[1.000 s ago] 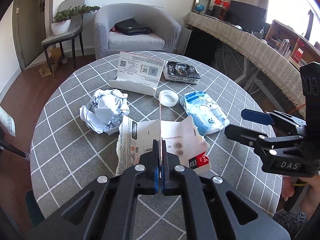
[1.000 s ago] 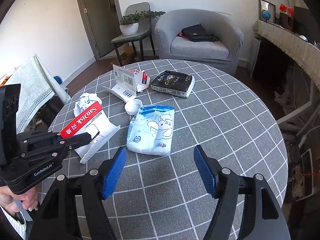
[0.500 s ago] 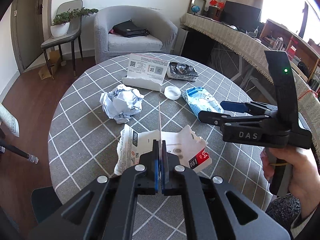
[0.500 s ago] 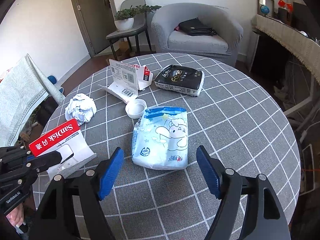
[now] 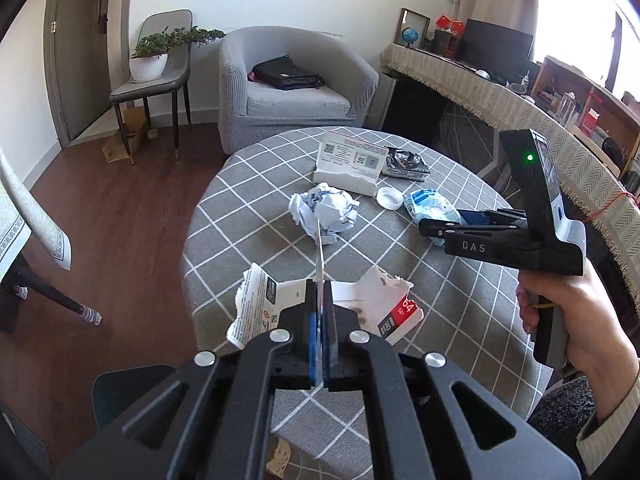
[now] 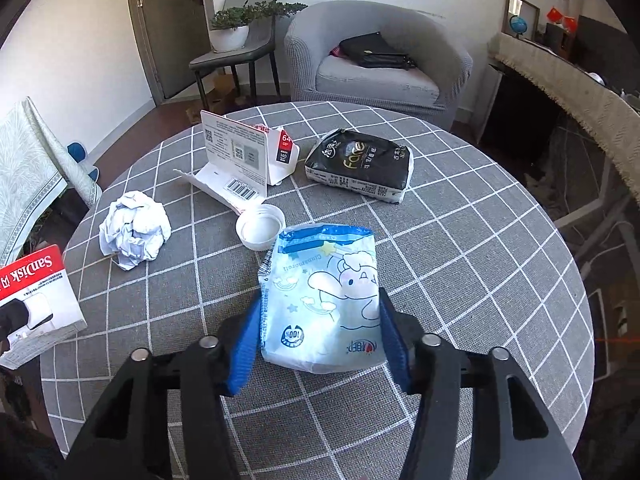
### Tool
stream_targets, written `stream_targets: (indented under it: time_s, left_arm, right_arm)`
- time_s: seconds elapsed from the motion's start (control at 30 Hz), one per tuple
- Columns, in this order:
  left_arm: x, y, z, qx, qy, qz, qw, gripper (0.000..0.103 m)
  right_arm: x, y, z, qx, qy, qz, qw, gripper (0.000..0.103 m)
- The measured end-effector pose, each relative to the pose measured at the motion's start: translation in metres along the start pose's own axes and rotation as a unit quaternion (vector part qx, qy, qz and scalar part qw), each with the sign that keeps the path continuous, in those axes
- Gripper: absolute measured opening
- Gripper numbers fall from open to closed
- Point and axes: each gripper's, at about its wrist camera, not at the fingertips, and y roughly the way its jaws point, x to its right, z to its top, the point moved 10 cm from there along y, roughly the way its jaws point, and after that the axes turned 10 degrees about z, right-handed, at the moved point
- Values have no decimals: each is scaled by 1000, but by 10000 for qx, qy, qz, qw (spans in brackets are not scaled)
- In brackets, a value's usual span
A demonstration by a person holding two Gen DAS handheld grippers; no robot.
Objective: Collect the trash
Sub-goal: 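Carry the SanDisk packaging and blue tissue pack over the teal bin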
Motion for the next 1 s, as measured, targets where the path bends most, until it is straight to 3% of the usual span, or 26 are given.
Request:
stream_targets:
  time_s: [0.27, 0.5, 0.6, 1.0]
  left_arm:
    - [-44, -23, -5, 106, -186, 312, 9993, 3]
    - [-86, -39, -19, 93, -369, 589, 9975, 3]
    - [-103, -46, -25, 79, -430, 717, 9965, 3]
    - [-168, -53, -61, -155, -538, 1231, 9908, 3]
  right_arm:
    - [-33, -7, 14, 147, 59, 276, 9995, 51]
    - [-60, -21, 27, 430, -71, 194, 9989, 51]
    - [-77, -23, 31, 510, -115, 397, 9978, 51]
    - [-176, -18, 37, 586, -748, 918, 9912, 51]
